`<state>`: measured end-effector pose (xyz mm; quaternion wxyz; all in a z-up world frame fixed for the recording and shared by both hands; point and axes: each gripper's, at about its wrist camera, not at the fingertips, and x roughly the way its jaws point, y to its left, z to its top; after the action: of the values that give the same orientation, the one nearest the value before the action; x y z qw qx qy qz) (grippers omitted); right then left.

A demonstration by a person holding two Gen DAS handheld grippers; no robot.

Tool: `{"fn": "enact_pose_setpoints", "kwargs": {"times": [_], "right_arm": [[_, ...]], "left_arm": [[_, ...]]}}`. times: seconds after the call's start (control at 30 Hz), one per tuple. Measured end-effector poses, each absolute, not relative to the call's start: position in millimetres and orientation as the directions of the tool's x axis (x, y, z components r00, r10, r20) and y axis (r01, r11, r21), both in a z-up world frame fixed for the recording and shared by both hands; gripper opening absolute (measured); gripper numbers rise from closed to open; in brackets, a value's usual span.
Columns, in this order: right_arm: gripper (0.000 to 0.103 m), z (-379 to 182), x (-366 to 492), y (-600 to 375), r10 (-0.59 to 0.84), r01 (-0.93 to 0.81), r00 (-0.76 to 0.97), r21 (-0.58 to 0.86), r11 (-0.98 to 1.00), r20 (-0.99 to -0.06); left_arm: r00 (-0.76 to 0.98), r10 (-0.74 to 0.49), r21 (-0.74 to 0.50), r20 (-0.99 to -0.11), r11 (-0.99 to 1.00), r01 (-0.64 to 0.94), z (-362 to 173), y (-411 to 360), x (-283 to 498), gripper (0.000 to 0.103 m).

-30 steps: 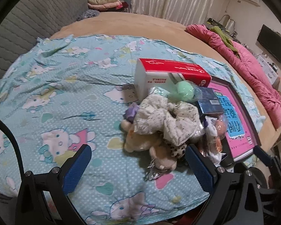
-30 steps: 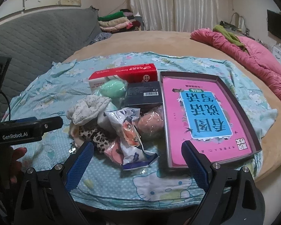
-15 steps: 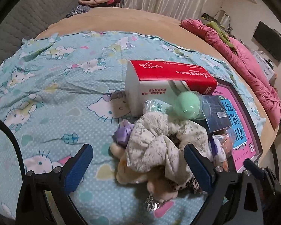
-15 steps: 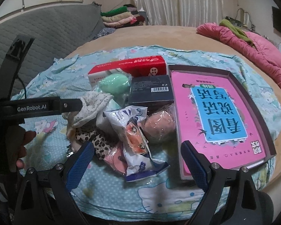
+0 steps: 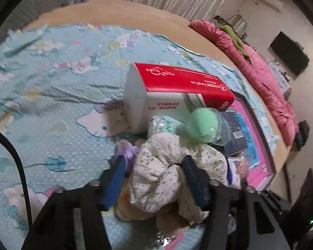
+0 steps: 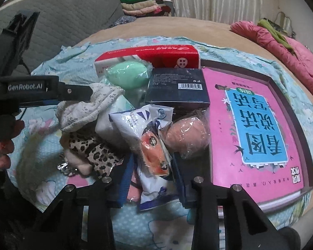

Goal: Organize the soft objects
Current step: 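Grasp the white scrunchie with the left tool while the right grasps the snack packet, then lower the scrunchie into the pink book box with the left tool while the right lowers the packet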

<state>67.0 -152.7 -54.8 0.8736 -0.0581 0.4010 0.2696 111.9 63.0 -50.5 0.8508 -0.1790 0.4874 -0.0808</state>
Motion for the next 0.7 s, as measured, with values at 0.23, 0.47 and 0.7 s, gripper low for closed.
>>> {"fn": "enact_pose_setpoints", "kwargs": {"times": [0.23, 0.47, 0.7], "right_arm": [[0.032, -39, 59, -166, 0.491, -0.531, 0.537, 0.177, 0.829, -0.686], [0.031, -21, 47, -171, 0.540, -0.556, 0.555, 0.201, 0.807, -0.633], [0.031, -4, 47, -180, 0.555, -0.549, 0.597, 0.209, 0.809, -0.579]], "left_arm": [[0.507, -0.354, -0.409, -0.786, 0.913, 0.004, -51, 59, 110, 0.014], [0.569, -0.341, -0.406, -0.748, 0.914, 0.014, -28, 63, 97, 0.012], [0.639, -0.295, -0.389, -0.710, 0.921, -0.006, 6, 69, 76, 0.012]]}}
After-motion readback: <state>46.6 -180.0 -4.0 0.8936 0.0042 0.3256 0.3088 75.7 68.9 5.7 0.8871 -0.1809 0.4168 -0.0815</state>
